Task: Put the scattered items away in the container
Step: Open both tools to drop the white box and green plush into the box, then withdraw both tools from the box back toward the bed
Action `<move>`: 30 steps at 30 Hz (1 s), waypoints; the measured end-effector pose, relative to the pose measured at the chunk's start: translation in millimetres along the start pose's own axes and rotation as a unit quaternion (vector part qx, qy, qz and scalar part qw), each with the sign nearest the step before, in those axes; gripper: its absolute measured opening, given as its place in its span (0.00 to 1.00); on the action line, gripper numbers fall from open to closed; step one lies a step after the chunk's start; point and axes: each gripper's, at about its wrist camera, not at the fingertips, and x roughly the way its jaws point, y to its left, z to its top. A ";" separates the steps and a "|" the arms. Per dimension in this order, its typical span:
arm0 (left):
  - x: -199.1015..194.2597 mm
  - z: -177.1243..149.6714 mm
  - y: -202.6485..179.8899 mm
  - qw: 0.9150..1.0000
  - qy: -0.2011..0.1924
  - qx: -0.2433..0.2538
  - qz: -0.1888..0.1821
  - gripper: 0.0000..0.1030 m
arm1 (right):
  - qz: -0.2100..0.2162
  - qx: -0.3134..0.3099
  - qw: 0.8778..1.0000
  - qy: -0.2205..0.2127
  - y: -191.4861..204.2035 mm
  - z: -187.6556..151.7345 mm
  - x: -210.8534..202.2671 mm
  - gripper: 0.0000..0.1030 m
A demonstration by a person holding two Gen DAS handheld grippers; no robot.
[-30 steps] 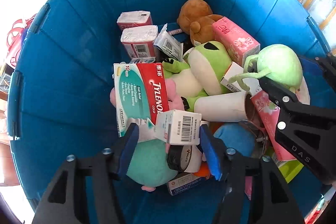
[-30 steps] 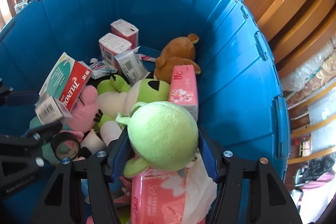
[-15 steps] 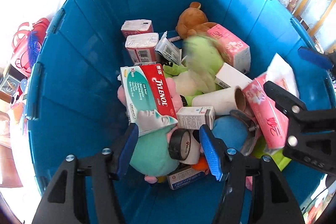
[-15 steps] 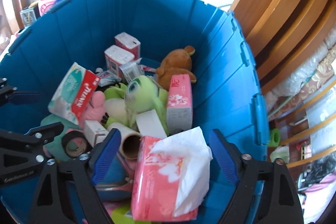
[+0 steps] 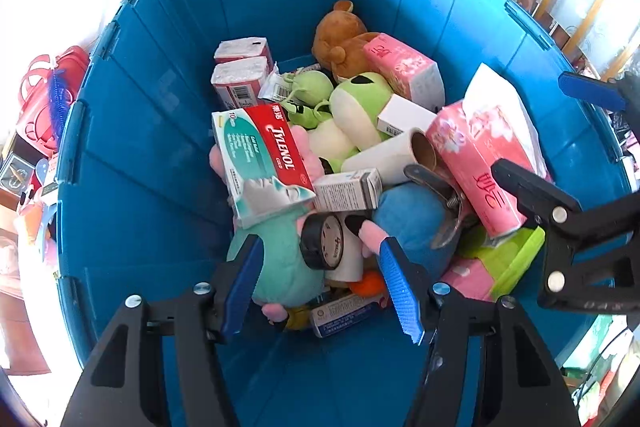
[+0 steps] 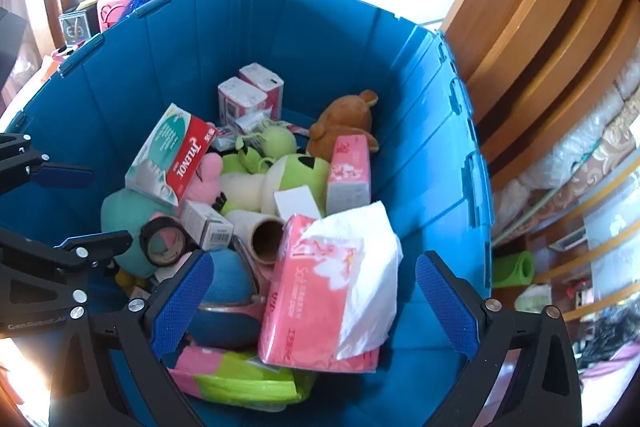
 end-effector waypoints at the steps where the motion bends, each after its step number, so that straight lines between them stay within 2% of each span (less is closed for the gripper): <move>1: -0.8 -1.7 -0.2 1.000 0.000 0.000 -0.001 0.58 | 0.001 0.000 1.000 0.001 -0.4 -1.5 0.0 0.99; 10: -21.4 -20.5 3.1 1.000 -0.022 -0.003 -0.006 0.58 | 0.020 0.016 1.000 -0.012 3.0 -11.2 -9.1 0.99; 14: -43.6 -34.1 12.3 0.999 -0.047 -0.003 -0.008 0.58 | 0.019 0.014 0.999 -0.024 17.8 -10.2 -20.2 0.99; 18: -74.2 -53.4 30.5 0.996 -0.083 0.003 -0.013 0.58 | 0.020 0.018 0.998 -0.055 39.9 -7.2 -44.7 0.99; 24: -121.0 -92.6 89.1 0.990 -0.139 -0.006 -0.010 0.58 | 0.025 0.037 0.993 -0.108 92.2 4.3 -89.4 1.00; 30: -144.6 -146.8 180.3 0.986 -0.162 -0.044 0.009 0.62 | 0.039 0.038 0.987 -0.150 181.4 25.1 -125.2 1.00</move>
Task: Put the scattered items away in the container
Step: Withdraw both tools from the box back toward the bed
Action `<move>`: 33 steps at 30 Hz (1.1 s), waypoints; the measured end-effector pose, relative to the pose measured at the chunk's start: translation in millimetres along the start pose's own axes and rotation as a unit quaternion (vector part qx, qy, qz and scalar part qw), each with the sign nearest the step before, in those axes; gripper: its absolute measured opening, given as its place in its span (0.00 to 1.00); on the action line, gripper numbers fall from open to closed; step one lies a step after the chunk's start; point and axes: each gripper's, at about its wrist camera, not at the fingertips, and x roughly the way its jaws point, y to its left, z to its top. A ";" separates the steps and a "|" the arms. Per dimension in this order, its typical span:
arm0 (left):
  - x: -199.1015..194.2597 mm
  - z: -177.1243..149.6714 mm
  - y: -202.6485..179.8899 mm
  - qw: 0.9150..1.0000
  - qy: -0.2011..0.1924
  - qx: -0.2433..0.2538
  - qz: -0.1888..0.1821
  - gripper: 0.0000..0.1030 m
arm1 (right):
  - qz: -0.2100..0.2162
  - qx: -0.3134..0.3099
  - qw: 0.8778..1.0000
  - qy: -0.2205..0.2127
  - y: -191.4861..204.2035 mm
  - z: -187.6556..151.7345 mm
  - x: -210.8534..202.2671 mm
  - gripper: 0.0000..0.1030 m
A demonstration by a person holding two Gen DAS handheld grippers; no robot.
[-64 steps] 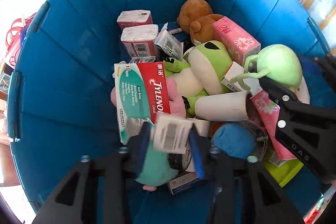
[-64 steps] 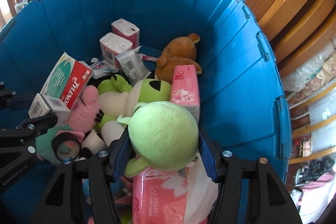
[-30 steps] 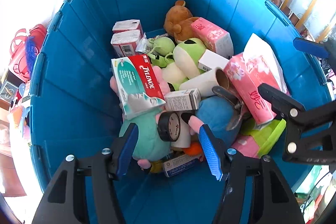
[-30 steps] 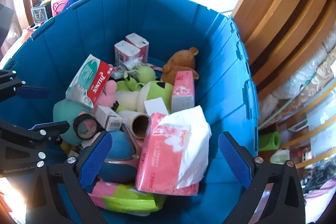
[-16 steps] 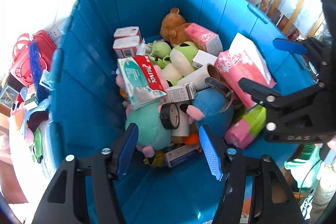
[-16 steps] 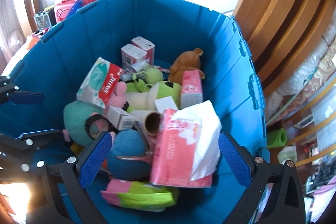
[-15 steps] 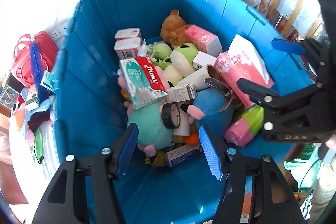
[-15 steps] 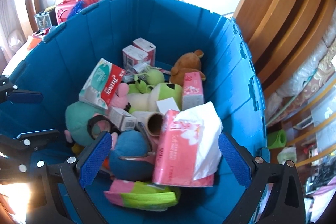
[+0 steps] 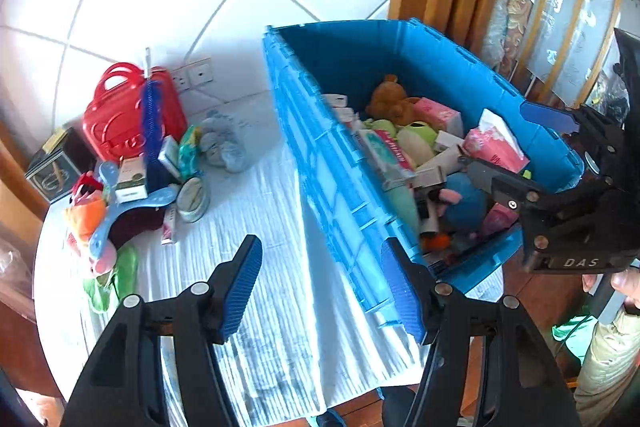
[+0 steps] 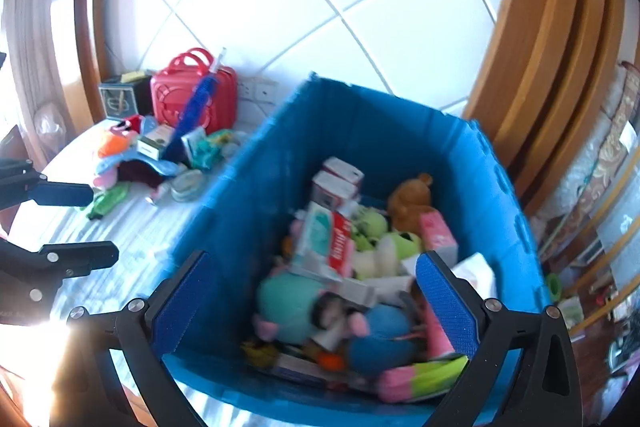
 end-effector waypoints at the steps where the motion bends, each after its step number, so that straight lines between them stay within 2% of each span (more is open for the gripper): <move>1: -2.9 -7.0 16.8 1.000 0.000 -0.007 0.008 0.64 | 0.007 0.000 1.000 -0.004 17.9 3.3 -0.6 1.00; 5: -9.3 -39.5 85.5 0.998 0.006 -0.038 0.045 0.64 | 0.041 -0.004 0.999 -0.009 87.5 12.9 6.3 1.00; 9: -12.2 -67.4 152.1 0.993 0.011 -0.084 0.077 0.64 | 0.075 -0.016 0.997 0.011 150.4 18.4 25.2 1.00; 12: -15.1 -91.2 203.0 0.985 0.001 -0.133 0.108 0.64 | 0.094 -0.020 0.995 0.026 185.1 19.8 44.3 1.00; 15: -13.1 -118.5 245.7 0.973 -0.008 -0.180 0.144 0.64 | 0.106 -0.024 0.993 0.046 211.7 15.3 67.3 1.00; 16: -11.1 -128.1 257.7 0.968 -0.009 -0.195 0.156 0.64 | 0.111 -0.027 0.992 0.052 217.9 13.5 75.3 1.00; 18: -4.1 -145.1 281.1 0.959 -0.007 -0.223 0.175 0.64 | 0.148 -0.059 0.985 0.065 227.3 10.7 93.4 1.00; 21: 12.0 -167.8 307.7 0.947 0.006 -0.257 0.195 0.64 | 0.152 -0.067 0.983 0.081 240.8 6.0 122.5 1.00; 26: 48.6 -198.6 338.7 0.928 0.025 -0.309 0.208 0.64 | 0.173 -0.063 0.976 0.116 251.4 -3.3 179.3 1.00; 29: 71.4 -211.9 354.4 0.919 0.036 -0.336 0.203 0.64 | 0.162 -0.054 0.975 0.140 255.9 -13.2 213.2 1.00; 33: 93.0 -218.5 375.5 0.915 0.040 -0.352 0.193 0.64 | 0.157 -0.053 0.971 0.173 264.1 -22.6 244.9 1.00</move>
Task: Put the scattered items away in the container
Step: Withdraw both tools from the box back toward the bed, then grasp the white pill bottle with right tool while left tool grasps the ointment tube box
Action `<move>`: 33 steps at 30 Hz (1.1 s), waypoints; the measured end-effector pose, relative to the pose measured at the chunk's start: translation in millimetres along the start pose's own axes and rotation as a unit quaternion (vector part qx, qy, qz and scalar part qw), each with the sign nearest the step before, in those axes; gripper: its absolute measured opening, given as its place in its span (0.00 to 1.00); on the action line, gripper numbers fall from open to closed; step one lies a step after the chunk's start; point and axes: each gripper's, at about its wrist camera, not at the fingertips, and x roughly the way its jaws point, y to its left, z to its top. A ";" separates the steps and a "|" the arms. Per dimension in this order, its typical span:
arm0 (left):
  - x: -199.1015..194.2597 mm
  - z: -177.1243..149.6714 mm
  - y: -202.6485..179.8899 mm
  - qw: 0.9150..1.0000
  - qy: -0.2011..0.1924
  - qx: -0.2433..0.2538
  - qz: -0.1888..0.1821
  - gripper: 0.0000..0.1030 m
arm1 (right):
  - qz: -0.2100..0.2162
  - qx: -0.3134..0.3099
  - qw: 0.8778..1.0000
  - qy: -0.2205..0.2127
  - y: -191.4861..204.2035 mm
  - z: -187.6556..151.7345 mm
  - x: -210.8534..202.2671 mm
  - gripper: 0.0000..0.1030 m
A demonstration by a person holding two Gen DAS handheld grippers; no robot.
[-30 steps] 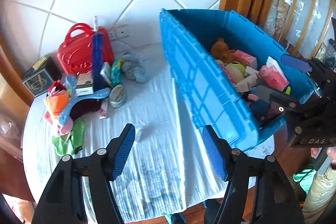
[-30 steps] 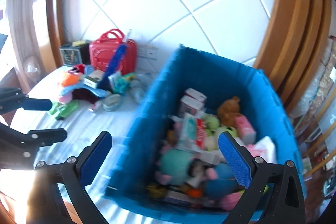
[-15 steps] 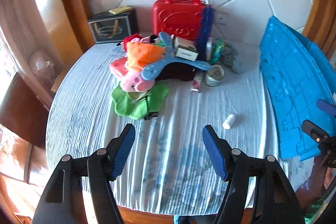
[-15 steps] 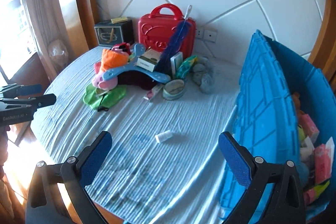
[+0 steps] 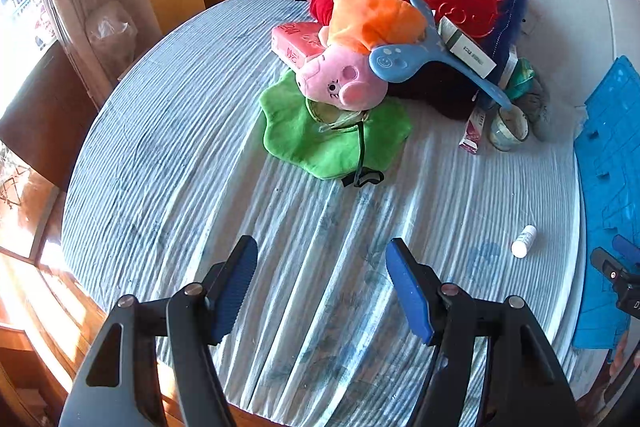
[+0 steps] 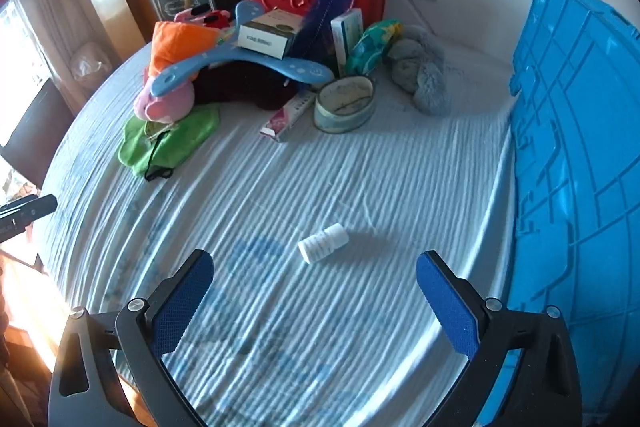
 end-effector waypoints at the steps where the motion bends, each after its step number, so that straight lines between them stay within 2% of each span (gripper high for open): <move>1: 5.1 4.3 1.9 1.000 -0.002 -0.001 0.000 0.64 | -0.002 0.002 1.000 0.003 0.9 0.8 5.3 1.00; 4: 24.1 22.2 7.0 1.000 -0.004 0.007 -0.002 0.64 | -0.008 0.018 1.000 0.012 3.6 3.5 21.0 1.00; 11: 72.2 66.2 9.6 0.998 0.005 0.066 -0.016 0.64 | -0.045 0.089 0.994 0.051 1.2 -0.5 62.0 1.00; 17: 108.9 69.5 -1.3 0.993 0.028 0.096 -0.061 0.64 | -0.068 0.152 0.984 0.064 -9.3 -7.9 84.8 1.00; 21: 128.0 64.5 -17.2 0.990 0.048 0.109 -0.075 0.64 | -0.077 0.157 0.982 0.066 -9.3 -7.1 99.5 0.97; 23: 136.5 63.2 -24.7 0.989 0.056 0.112 -0.075 0.64 | -0.078 0.157 0.982 0.073 -9.2 -6.2 109.3 0.84; 25: 142.3 64.0 -32.2 0.988 0.063 0.112 -0.083 0.64 | -0.078 0.161 0.981 0.081 -10.7 -6.6 120.4 0.82; 27: 144.1 65.1 -44.6 0.987 0.062 0.121 -0.091 0.64 | -0.083 0.157 0.980 0.088 -11.6 -7.7 131.2 0.74; 29: 144.4 67.3 -61.5 0.985 0.055 0.134 -0.094 0.64 | -0.078 0.148 0.980 0.106 -12.0 -9.8 143.3 0.46; 30: 145.0 69.2 -72.2 0.984 0.051 0.142 -0.096 0.64 | -0.076 0.144 0.981 0.111 -11.7 -10.7 146.7 0.44; 32: 147.3 73.8 -94.8 0.982 0.041 0.156 -0.102 0.64 | -0.072 0.132 0.983 0.103 -11.1 -9.6 145.3 0.27; 33: 149.0 76.6 -107.5 0.981 0.035 0.164 -0.103 0.64 | -0.064 0.133 0.984 0.100 -13.2 -8.0 144.2 0.27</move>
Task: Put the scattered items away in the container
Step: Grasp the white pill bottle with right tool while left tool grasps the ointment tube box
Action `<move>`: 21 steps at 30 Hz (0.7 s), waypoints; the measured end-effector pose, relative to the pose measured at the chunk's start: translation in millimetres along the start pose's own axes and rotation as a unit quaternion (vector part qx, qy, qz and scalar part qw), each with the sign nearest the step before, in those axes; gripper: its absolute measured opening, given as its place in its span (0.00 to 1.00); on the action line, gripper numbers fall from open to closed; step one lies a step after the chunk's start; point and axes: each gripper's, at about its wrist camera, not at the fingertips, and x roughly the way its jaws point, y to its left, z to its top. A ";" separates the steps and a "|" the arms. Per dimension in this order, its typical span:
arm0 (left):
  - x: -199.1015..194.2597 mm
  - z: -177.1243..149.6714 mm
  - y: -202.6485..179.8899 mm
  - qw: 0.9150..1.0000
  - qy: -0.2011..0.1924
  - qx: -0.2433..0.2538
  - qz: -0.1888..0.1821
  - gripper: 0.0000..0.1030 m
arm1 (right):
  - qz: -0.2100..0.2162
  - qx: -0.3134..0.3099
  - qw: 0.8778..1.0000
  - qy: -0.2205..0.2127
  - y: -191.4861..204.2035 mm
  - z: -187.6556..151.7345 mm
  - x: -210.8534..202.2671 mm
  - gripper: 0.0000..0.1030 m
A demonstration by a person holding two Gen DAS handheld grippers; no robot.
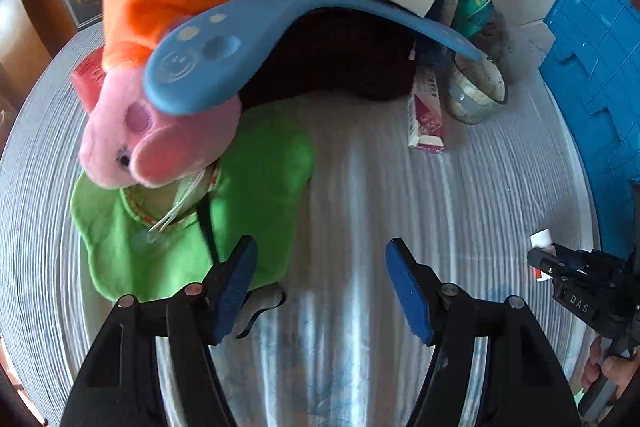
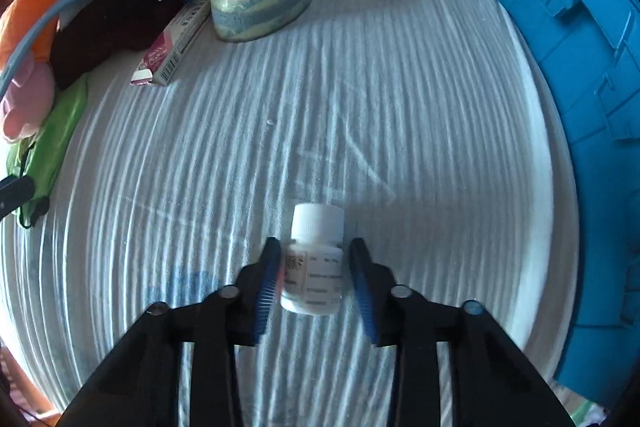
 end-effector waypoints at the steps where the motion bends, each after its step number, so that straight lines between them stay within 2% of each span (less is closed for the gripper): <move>1: 4.1 7.1 -10.7 1.000 -0.005 0.009 -0.001 0.64 | 0.005 0.000 1.000 -0.004 -2.0 2.6 -1.9 0.27; 8: 40.4 58.0 -80.2 0.998 -0.023 0.064 0.005 0.64 | 0.036 -0.020 0.998 -0.038 -13.0 31.8 -12.7 0.27; 11: 56.8 75.8 -96.0 0.997 -0.027 0.072 0.016 0.64 | 0.044 -0.022 0.998 -0.041 -19.8 45.0 -9.3 0.27; 14: 77.8 86.9 -102.7 0.997 -0.010 0.074 0.019 0.64 | 0.052 -0.021 0.998 -0.036 -26.6 53.7 -0.8 0.27; 16: 91.7 87.8 -102.9 0.997 0.007 0.073 0.015 0.55 | 0.054 -0.024 0.998 -0.030 -28.0 55.9 6.2 0.27; 18: 96.6 86.6 -100.4 0.998 0.000 0.065 0.014 0.52 | 0.063 -0.020 0.998 -0.025 -29.1 56.0 11.2 0.33; 19: 98.9 85.7 -99.2 0.998 -0.005 0.060 0.016 0.48 | 0.068 -0.016 0.997 -0.028 -29.8 55.5 10.2 0.45; 20: 101.2 85.2 -98.2 0.998 -0.009 0.057 0.017 0.45 | 0.066 -0.013 0.997 -0.030 -30.4 55.0 8.9 0.49; 21: 103.1 84.7 -97.0 0.998 -0.011 0.055 0.016 0.30 | 0.063 -0.011 0.997 -0.033 -30.8 54.3 7.5 0.49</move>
